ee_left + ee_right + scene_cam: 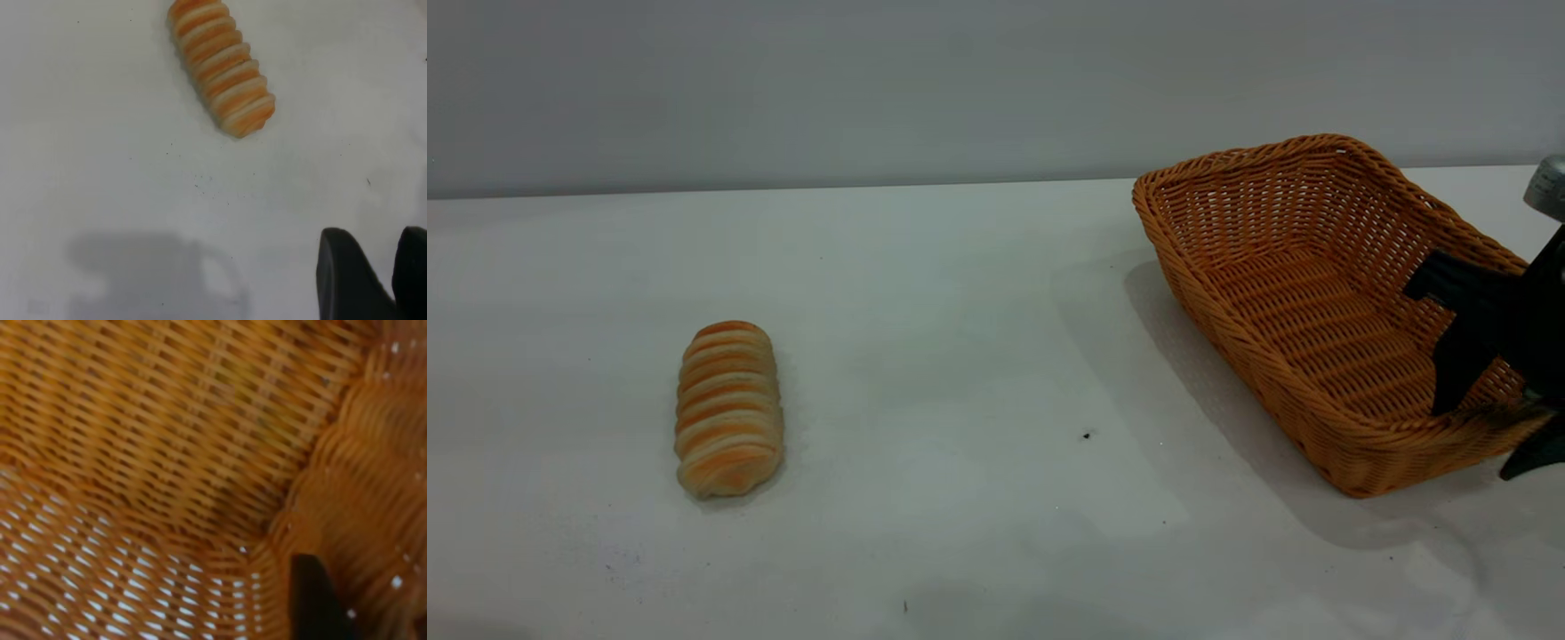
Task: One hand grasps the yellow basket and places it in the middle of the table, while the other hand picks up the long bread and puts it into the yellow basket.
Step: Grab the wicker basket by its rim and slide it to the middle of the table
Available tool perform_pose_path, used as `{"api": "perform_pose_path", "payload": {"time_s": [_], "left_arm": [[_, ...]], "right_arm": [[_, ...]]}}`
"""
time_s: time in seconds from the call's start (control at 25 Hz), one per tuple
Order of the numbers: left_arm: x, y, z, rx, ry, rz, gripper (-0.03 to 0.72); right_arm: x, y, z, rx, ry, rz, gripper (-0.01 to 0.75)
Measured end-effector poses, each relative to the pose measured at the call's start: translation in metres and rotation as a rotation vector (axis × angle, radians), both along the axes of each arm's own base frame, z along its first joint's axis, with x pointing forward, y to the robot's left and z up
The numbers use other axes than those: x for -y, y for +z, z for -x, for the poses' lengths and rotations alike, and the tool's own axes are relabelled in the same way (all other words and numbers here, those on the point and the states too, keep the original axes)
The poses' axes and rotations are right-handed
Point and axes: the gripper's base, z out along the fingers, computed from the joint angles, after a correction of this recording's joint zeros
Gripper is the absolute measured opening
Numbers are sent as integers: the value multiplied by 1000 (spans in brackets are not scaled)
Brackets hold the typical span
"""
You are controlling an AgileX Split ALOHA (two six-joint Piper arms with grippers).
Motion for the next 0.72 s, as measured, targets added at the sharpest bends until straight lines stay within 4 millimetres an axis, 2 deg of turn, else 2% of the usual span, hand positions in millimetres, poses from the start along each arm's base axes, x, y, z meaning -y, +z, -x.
{"api": "perform_pose_path", "payload": {"time_s": [0.2, 0.24, 0.52, 0.72], "left_arm": [[0, 0, 0, 0, 0, 0, 236], [0, 0, 0, 0, 0, 0, 237], [0, 0, 0, 1, -3, -2, 237], [0, 0, 0, -1, -3, -2, 237]], "right_arm": [[0, 1, -6, 45, -14, -6, 116], [0, 1, -7, 52, 20, 7, 94], [5, 2, -9, 54, 64, 28, 101], [4, 17, -22, 62, 209, 68, 101]]}}
